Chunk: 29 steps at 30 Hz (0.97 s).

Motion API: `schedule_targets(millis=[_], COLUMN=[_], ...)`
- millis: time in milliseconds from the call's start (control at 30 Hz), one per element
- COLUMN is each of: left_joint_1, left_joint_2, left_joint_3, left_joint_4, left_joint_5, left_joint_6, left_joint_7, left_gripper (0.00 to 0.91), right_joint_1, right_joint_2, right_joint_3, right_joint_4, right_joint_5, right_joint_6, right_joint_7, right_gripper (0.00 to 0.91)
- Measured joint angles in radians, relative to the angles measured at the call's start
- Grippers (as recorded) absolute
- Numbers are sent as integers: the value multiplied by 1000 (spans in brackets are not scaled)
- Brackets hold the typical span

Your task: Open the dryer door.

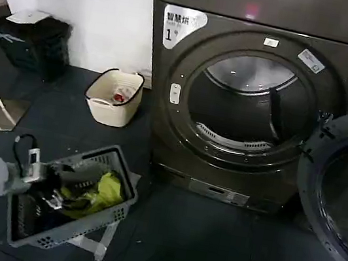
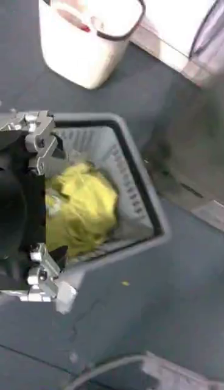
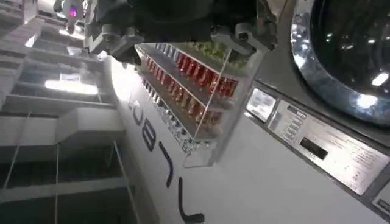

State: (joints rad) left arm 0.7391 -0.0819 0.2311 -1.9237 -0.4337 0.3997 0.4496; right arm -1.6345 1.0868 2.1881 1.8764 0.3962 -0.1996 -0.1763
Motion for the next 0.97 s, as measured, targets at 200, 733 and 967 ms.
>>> schedule_targets(millis=[200,733,967], left_joint_1=[10,5,5], left_joint_2=[-1,-3,-7], left_joint_3=[8,16,17], left_joint_4=[44,87,92], left_joint_5=[40,82,82], left_joint_6=[-10,-40,-52], left_joint_7=[16,56,58], left_gripper=[907,907,907], right_joint_1=[4,3,2], right_joint_2=[6,18,21], right_joint_3=[-10,-12,-21], right_joint_4=[4,14,17], right_joint_5=[0,-8,-32], right_joint_6=[1,9,18], right_joint_7=[-5,-13,-14], right_gripper=[907,907,907])
